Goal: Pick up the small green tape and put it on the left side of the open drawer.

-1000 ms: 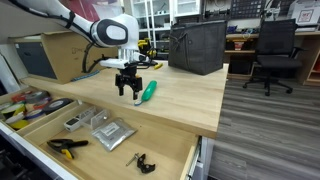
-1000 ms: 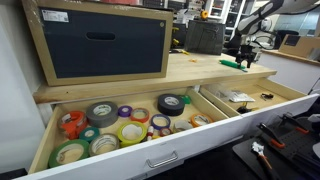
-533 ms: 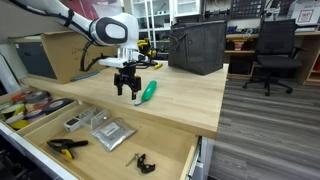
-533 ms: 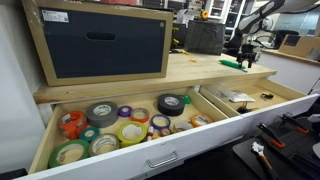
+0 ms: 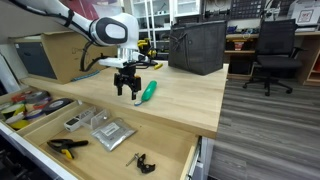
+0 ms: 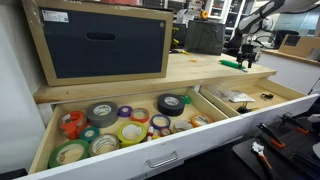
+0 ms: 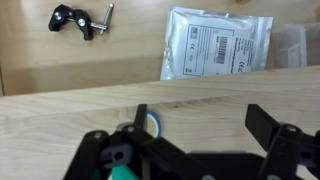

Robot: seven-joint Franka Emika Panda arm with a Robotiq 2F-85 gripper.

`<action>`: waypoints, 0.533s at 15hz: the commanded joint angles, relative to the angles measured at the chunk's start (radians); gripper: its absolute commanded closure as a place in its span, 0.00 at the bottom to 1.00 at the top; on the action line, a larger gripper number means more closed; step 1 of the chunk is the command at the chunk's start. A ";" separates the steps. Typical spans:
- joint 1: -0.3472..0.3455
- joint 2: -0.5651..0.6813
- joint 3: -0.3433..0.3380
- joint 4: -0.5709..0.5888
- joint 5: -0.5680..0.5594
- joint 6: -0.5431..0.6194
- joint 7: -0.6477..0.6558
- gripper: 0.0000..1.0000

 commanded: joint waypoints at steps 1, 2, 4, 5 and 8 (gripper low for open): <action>-0.001 0.002 0.001 0.004 0.000 -0.003 0.000 0.00; -0.001 0.002 0.001 0.004 0.000 -0.003 0.000 0.00; -0.007 0.008 0.008 0.002 0.017 0.023 0.000 0.00; -0.006 0.013 0.008 0.003 0.018 0.032 0.003 0.00; -0.004 0.017 0.006 0.005 0.017 0.074 0.010 0.00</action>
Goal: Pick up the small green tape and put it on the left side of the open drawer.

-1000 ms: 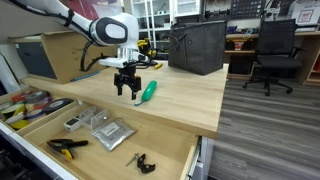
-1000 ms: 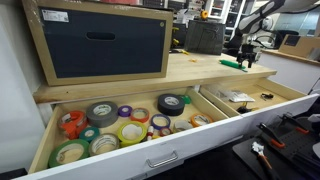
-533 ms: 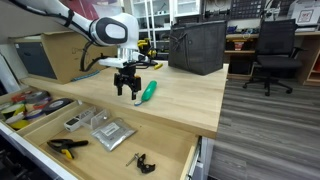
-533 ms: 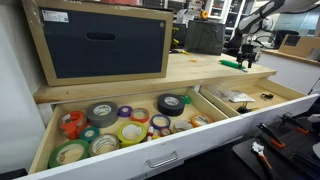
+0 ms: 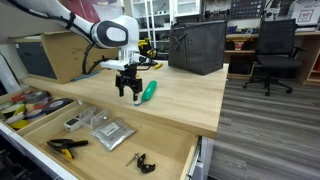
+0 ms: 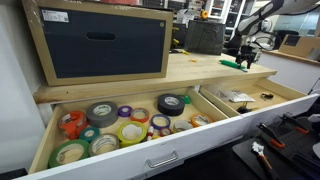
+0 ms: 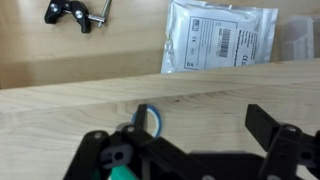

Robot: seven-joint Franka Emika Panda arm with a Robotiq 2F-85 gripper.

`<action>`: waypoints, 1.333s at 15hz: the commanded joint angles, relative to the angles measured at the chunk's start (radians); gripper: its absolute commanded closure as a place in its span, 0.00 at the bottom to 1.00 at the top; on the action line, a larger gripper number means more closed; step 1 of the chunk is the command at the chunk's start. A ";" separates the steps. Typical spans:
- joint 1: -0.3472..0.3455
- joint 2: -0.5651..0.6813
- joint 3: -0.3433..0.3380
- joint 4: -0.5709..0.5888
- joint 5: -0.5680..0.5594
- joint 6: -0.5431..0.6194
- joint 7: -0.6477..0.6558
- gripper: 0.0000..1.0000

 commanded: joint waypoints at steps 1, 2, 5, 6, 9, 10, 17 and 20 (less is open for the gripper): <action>-0.005 -0.005 0.005 0.000 0.011 0.053 0.004 0.00; -0.005 -0.008 0.006 -0.003 0.010 0.064 0.001 0.00; -0.007 -0.015 0.012 -0.013 0.014 0.069 -0.012 0.00; -0.007 -0.021 0.012 -0.024 0.012 0.075 -0.016 0.00; -0.009 -0.014 0.010 -0.033 0.008 0.085 -0.020 0.00; -0.010 -0.013 0.010 -0.035 0.007 0.091 -0.021 0.00; -0.010 0.006 0.012 -0.048 0.005 0.152 -0.021 0.00; -0.009 0.005 0.015 -0.051 0.007 0.157 -0.022 0.00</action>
